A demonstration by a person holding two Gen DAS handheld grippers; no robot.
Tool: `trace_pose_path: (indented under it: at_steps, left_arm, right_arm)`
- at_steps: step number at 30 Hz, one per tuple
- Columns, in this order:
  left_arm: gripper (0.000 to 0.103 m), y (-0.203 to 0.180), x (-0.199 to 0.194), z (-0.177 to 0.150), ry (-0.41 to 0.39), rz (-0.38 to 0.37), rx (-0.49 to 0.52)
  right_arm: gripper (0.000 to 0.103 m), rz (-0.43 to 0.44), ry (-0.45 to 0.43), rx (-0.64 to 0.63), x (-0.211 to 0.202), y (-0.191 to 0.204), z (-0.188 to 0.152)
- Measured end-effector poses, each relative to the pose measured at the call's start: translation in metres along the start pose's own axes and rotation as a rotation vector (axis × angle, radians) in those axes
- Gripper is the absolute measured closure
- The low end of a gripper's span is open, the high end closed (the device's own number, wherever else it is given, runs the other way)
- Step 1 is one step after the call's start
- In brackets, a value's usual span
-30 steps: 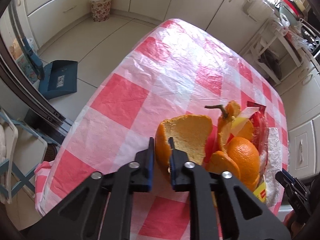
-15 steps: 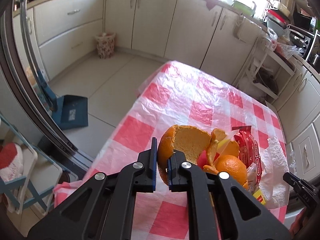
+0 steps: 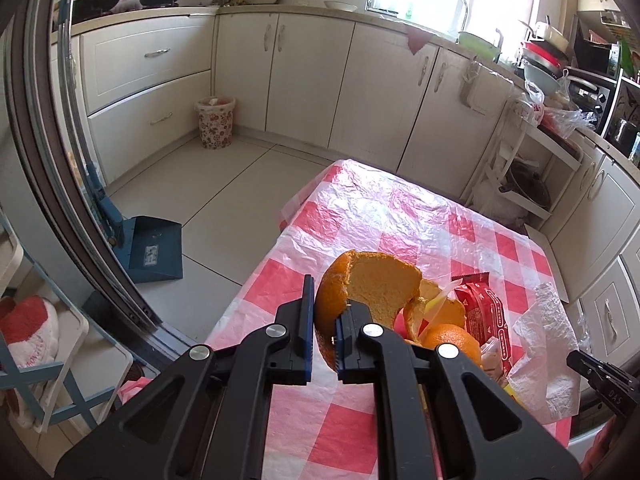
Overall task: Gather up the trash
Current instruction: 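Hold the orange peel in the left tool and lift the tissue with the right tool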
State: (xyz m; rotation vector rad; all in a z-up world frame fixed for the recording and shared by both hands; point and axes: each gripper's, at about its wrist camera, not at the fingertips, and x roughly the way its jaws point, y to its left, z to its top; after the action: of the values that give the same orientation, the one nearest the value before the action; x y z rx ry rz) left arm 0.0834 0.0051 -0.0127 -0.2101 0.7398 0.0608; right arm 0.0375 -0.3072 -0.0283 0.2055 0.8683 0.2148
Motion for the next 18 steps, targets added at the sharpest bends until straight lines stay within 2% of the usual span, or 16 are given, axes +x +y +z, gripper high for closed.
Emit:
trace_pose_path:
  at_steps: [18]
  left_arm:
    - [0.095, -0.016, -0.003, -0.004, -0.026, 0.014, 0.053]
  right_arm:
    - [0.093, 0.018, -0.032, 0.001, -0.005, 0.0, 0.002]
